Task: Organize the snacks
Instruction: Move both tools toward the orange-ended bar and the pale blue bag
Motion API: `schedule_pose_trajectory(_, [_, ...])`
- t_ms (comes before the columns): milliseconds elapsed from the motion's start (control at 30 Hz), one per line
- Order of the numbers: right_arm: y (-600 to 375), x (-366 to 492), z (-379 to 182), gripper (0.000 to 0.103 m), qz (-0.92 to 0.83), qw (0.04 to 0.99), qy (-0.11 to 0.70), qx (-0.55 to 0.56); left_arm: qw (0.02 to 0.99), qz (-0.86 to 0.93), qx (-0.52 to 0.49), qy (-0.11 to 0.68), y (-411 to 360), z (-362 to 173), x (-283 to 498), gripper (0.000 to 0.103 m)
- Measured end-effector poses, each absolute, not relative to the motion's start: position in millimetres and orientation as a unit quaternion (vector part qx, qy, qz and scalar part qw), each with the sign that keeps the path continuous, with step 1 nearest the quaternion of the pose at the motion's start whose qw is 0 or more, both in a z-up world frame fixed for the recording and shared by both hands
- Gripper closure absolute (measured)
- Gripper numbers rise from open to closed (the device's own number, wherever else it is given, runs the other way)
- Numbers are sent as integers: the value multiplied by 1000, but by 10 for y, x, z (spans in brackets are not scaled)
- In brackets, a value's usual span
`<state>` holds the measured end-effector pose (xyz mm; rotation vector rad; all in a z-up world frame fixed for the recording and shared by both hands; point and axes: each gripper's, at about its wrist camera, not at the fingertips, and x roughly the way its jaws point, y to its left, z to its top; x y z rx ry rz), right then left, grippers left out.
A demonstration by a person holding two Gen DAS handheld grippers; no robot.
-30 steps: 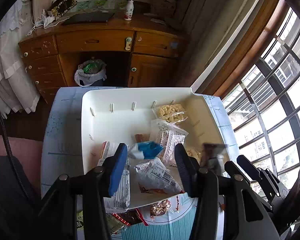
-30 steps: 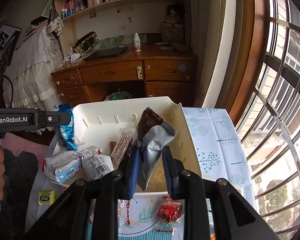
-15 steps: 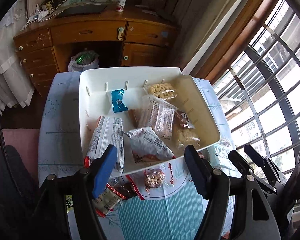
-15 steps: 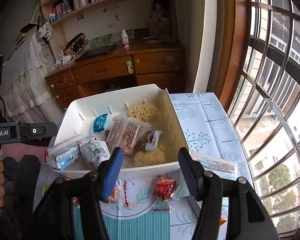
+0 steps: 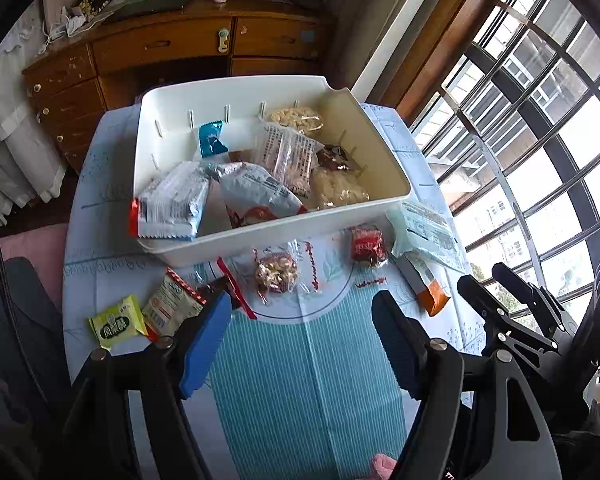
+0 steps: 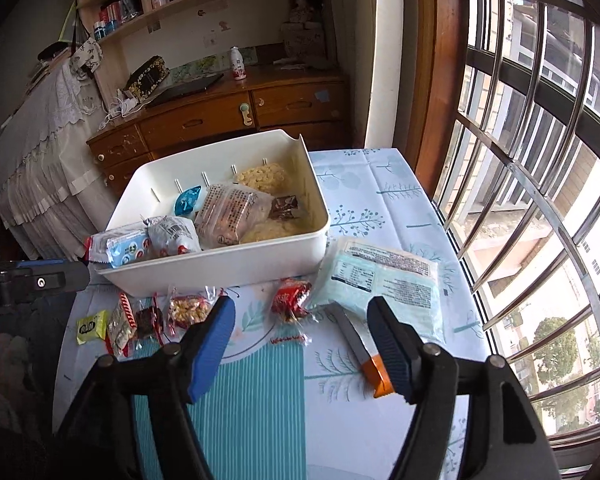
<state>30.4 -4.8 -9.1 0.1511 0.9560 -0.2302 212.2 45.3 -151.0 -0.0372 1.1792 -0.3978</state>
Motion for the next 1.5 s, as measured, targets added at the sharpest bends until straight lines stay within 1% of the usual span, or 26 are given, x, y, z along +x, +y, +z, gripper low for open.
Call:
schedule_pose_trajectory(167, [-223,104,-143,33,-104,869,480,67,801,-176,-22,572,220,-1643,1901,29])
schedule_pose_trajectory(300, [-401,-9,-133,27,-90,865,491,48,792,-168,-36,586,-11,-1713,1782,28])
schedule_pose_trajectory(467, [-652,-65,-97,25,-73,863,499,25,791,-154,-51,590,-262,-1741,1702,25])
schedule_pose_trajectory(667, [-941,-46,-91,19,-43,861,507,2,787,-138,-66,598,-592,-1824,1658,24])
schedule_pose_trajectory(833, [-1111,2,-107,10,-4,861,508,-31,783,-122,-82,604,-874,-1950,1686,24])
schedule_pose_trajectory(900, [-1177,16,-124,9,15,859,509,-50,780,-114,-90,609,-987,-2022,1708,24])
schedule_pose_trajectory(1300, [-1484,47,-303,5,136,842,492,-178,735,-68,-103,666,-1608,-2530,1977,24])
schedule_pose_trajectory(1500, [-1533,150,-441,1,198,823,486,-216,711,-40,-97,695,-1809,-2781,2131,24])
